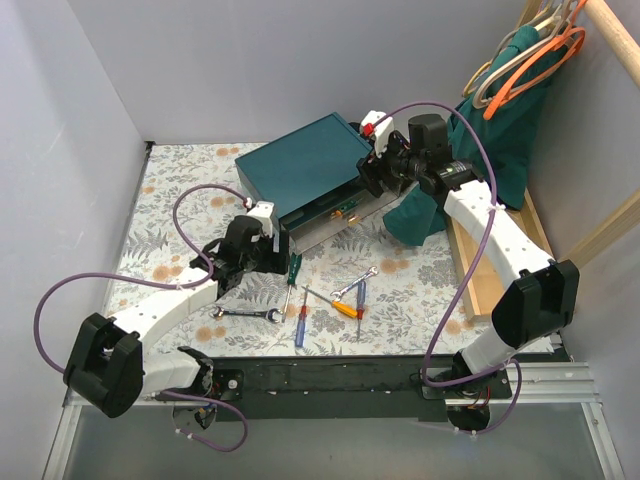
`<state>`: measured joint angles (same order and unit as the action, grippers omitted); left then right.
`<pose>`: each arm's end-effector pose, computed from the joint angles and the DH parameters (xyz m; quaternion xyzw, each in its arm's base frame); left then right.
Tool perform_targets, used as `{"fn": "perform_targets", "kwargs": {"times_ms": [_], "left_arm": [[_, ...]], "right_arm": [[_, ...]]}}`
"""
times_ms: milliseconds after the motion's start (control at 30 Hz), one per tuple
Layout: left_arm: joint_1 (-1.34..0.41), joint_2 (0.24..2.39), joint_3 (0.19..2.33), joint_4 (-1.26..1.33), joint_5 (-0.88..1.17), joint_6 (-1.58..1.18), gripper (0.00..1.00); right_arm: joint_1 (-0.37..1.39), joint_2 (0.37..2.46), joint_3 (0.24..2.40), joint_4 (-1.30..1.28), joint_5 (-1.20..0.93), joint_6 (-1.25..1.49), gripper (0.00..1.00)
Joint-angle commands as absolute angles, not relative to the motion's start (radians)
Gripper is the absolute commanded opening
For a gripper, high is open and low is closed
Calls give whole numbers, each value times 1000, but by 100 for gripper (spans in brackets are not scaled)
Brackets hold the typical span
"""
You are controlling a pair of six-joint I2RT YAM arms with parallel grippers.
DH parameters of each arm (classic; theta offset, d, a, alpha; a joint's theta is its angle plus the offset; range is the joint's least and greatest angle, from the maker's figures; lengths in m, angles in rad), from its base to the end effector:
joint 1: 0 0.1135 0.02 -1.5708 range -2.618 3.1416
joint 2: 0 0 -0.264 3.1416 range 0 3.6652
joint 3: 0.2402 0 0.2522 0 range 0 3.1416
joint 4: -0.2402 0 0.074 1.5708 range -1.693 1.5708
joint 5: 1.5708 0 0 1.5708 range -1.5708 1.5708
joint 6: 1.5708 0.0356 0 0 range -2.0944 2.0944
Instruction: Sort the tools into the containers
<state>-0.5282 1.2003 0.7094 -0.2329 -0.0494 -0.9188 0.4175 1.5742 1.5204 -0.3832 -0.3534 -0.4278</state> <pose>0.2175 -0.1249 0.2245 -0.1868 0.8921 -0.2551 0.3228 0.3296 0.1597 0.3788 -0.4267 0.7186 0.1456 0.5294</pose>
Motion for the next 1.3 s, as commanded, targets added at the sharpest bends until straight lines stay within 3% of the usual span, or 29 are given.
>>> {"fn": "perform_targets", "kwargs": {"times_ms": [0, 633, 900, 1033, 1067, 1267], "left_arm": [[-578, 1169, 660, -189, -147, -953, 76], [-666, 1399, 647, -46, -198, -1060, 69], [-666, 1473, 655, -103, -216, -1158, 61], [-666, 1486, 673, -153, -213, -1161, 39], [-666, 1479, 681, -172, -210, -1151, 29], [-663, 1338, 646, -261, -173, -1085, 20]], "right_arm": [[420, 1525, 1494, -377, -318, -371, 78], [420, 1365, 1336, -284, -258, -296, 77], [420, 1328, 1286, -262, -247, -288, 77], [420, 1315, 1275, -262, -232, -301, 77], [420, 1310, 1273, -262, -230, -304, 77], [420, 1325, 1281, -236, -241, -299, 77]]}}
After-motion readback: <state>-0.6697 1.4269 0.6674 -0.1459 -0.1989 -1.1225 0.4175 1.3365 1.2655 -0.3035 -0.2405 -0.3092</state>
